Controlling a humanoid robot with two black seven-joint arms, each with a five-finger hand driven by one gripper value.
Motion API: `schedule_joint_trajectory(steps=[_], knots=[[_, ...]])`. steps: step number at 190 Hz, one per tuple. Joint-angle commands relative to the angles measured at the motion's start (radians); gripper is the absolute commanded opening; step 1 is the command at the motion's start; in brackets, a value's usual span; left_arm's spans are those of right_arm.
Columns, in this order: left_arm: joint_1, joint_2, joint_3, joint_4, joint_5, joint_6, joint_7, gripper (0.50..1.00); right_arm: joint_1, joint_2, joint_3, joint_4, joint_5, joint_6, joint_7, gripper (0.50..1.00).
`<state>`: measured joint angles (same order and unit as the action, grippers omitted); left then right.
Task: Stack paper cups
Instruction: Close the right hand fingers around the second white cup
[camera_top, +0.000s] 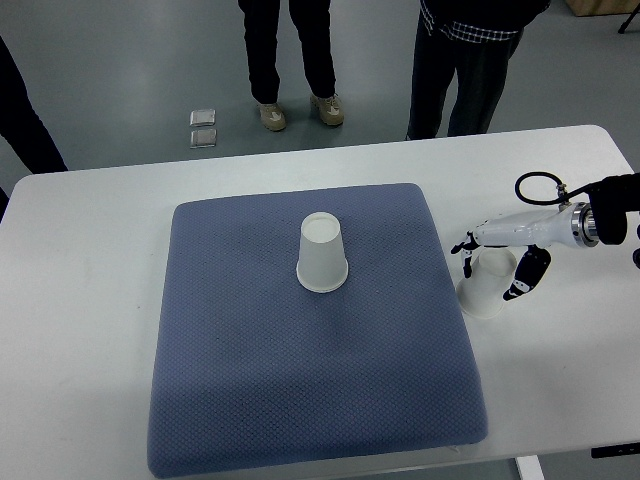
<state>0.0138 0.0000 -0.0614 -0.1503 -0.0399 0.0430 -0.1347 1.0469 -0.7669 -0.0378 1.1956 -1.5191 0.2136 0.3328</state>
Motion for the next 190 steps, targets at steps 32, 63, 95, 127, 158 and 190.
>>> schedule_joint_trajectory(steps=[32, 63, 95, 127, 158, 190], knots=[[0.000, 0.000, 0.000, 0.000, 0.000, 0.000, 0.000, 1.000, -0.004, 0.003, -0.034, -0.007, -0.001, -0.031, 0.000, 0.901], [0.000, 0.000, 0.000, 0.000, 0.000, 0.000, -0.002, 1.000, -0.004, 0.005, -0.063, -0.022, -0.016, -0.077, 0.000, 0.895], [0.000, 0.000, 0.000, 0.000, 0.000, 0.000, 0.000, 1.000, -0.005, 0.017, -0.063, -0.039, -0.020, -0.103, 0.000, 0.895], [0.000, 0.000, 0.000, 0.000, 0.000, 0.000, 0.000, 1.000, -0.011, 0.020, -0.063, -0.044, -0.020, -0.108, 0.000, 0.885], [0.000, 0.000, 0.000, 0.000, 0.000, 0.000, 0.000, 1.000, -0.010, 0.024, -0.065, -0.044, -0.023, -0.105, 0.002, 0.830], [0.000, 0.000, 0.000, 0.000, 0.000, 0.000, 0.000, 1.000, -0.008, 0.024, -0.080, -0.044, -0.030, -0.103, 0.003, 0.748]])
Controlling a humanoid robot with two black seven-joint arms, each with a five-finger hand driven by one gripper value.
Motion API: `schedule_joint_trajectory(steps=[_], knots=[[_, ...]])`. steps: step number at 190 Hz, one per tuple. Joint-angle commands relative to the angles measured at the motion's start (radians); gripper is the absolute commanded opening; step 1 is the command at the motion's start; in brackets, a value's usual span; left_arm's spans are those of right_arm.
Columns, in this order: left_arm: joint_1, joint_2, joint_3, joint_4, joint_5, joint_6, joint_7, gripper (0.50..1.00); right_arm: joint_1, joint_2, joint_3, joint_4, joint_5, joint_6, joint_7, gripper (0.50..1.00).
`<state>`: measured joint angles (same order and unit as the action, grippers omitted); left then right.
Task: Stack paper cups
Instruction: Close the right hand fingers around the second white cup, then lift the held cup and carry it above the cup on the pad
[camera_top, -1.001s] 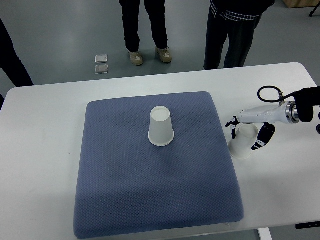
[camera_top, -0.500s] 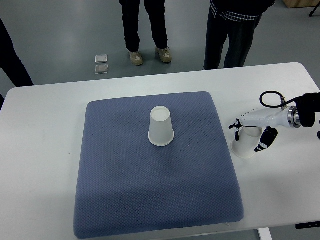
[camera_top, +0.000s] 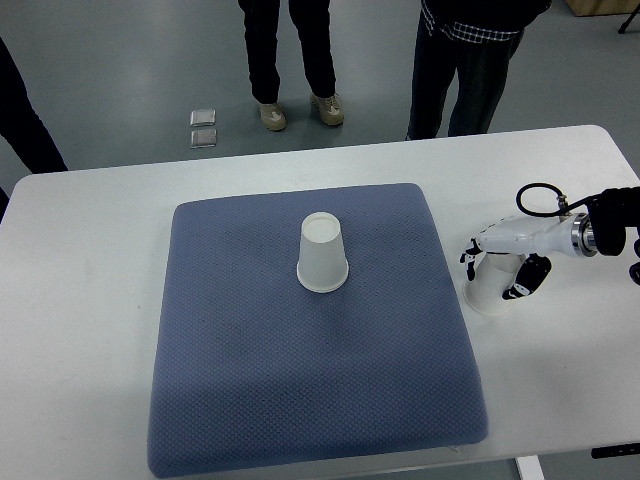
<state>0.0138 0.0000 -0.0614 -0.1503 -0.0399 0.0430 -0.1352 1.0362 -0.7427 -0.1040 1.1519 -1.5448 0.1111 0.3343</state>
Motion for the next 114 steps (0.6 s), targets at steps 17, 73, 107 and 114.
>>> schedule_joint_trajectory(steps=[17, 73, 107, 114], knots=[[0.000, 0.000, 0.000, 0.000, 0.000, 0.000, 0.000, 1.000, 0.004, 0.000, -0.020, 0.000, -0.005, -0.001, 0.002, 0.688], [0.000, 0.000, 0.000, 0.000, 0.000, 0.000, 0.000, 1.000, 0.016, -0.001, -0.019, -0.003, -0.003, 0.004, 0.003, 0.654], [0.000, 0.000, 0.000, 0.000, 0.000, 0.000, 0.000, 1.000, 0.068, -0.004, -0.017, -0.003, 0.006, 0.013, 0.006, 0.656], [0.000, 0.000, 0.000, 0.000, 0.000, 0.000, 0.000, 1.000, 0.079, -0.007, -0.017, -0.003, 0.008, 0.016, 0.006, 0.656]])
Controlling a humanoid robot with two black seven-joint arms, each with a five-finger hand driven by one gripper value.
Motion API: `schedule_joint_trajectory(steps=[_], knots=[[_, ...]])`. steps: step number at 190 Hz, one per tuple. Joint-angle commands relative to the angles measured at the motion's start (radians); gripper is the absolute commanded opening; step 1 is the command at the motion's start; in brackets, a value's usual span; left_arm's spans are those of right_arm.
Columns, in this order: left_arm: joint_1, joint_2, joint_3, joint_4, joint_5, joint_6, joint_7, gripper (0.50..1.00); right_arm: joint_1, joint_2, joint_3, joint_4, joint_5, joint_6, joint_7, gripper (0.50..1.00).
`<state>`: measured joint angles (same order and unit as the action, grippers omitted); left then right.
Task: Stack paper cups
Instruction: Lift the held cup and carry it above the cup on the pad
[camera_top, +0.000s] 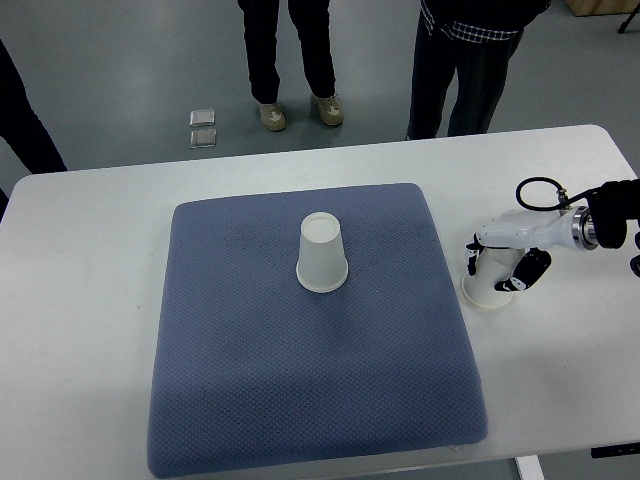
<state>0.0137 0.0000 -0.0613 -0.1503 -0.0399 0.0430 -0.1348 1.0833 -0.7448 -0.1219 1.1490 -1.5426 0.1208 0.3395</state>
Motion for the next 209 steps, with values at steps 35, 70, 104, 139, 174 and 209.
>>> schedule_joint_trajectory(steps=[35, 70, 104, 139, 174, 209], knots=[[0.000, 0.000, 0.000, 0.000, 0.000, 0.000, 0.000, 1.000, 0.115, -0.015, 0.004, 0.005, 0.010, 0.056, 0.004, 0.656], [0.000, 0.000, 0.000, 0.000, 0.000, 0.000, 0.000, 1.000, 0.202, -0.015, 0.007, 0.023, 0.019, 0.106, 0.007, 0.656], [0.000, 0.000, 0.000, 0.000, 0.000, 0.000, 0.000, 1.000, 0.293, 0.002, 0.008, 0.048, 0.030, 0.164, 0.010, 0.656], [0.000, 0.000, 0.000, 0.000, 0.000, 0.000, 0.000, 1.000, 0.400, 0.050, 0.008, 0.080, 0.055, 0.234, 0.010, 0.658], [0.000, 0.000, 0.000, 0.000, 0.000, 0.000, 0.000, 1.000, 0.478, 0.143, 0.013, 0.081, 0.090, 0.283, 0.010, 0.660], [0.000, 0.000, 0.000, 0.000, 0.000, 0.000, 0.000, 1.000, 0.546, 0.226, 0.013, 0.080, 0.180, 0.329, 0.010, 0.662]])
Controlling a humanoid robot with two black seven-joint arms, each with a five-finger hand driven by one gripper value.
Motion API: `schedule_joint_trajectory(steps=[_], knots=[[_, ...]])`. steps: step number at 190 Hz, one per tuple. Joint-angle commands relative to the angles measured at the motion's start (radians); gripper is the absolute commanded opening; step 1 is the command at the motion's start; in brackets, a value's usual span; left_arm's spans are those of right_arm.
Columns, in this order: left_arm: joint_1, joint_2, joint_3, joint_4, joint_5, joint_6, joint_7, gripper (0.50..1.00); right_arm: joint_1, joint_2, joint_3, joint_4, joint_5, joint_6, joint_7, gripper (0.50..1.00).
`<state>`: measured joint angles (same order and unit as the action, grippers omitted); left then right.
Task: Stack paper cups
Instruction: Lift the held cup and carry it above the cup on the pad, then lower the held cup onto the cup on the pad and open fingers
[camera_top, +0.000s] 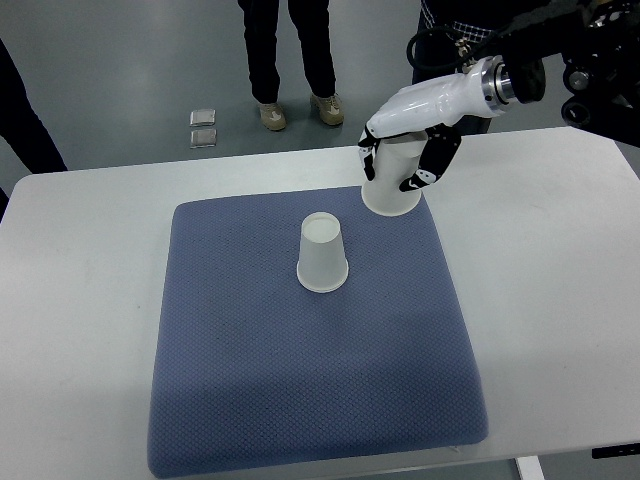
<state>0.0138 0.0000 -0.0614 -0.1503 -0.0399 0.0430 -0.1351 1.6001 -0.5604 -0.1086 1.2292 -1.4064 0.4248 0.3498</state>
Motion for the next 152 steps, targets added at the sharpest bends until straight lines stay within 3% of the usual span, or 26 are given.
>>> schedule_joint_trajectory(steps=[1, 64, 152], knots=[[0.000, 0.000, 0.000, 0.000, 0.000, 0.000, 0.000, 1.000, 0.031, 0.046, 0.000, -0.001, 0.046, 0.026, 0.000, 0.662], [0.000, 0.000, 0.000, 0.000, 0.000, 0.000, -0.001, 1.000, 0.027, 0.109, 0.000, -0.025, 0.129, 0.055, -0.002, 0.668], [0.000, 0.000, 0.000, 0.000, 0.000, 0.000, 0.000, 1.000, -0.031, 0.217, 0.001, -0.152, 0.139, 0.042, -0.003, 0.670]])
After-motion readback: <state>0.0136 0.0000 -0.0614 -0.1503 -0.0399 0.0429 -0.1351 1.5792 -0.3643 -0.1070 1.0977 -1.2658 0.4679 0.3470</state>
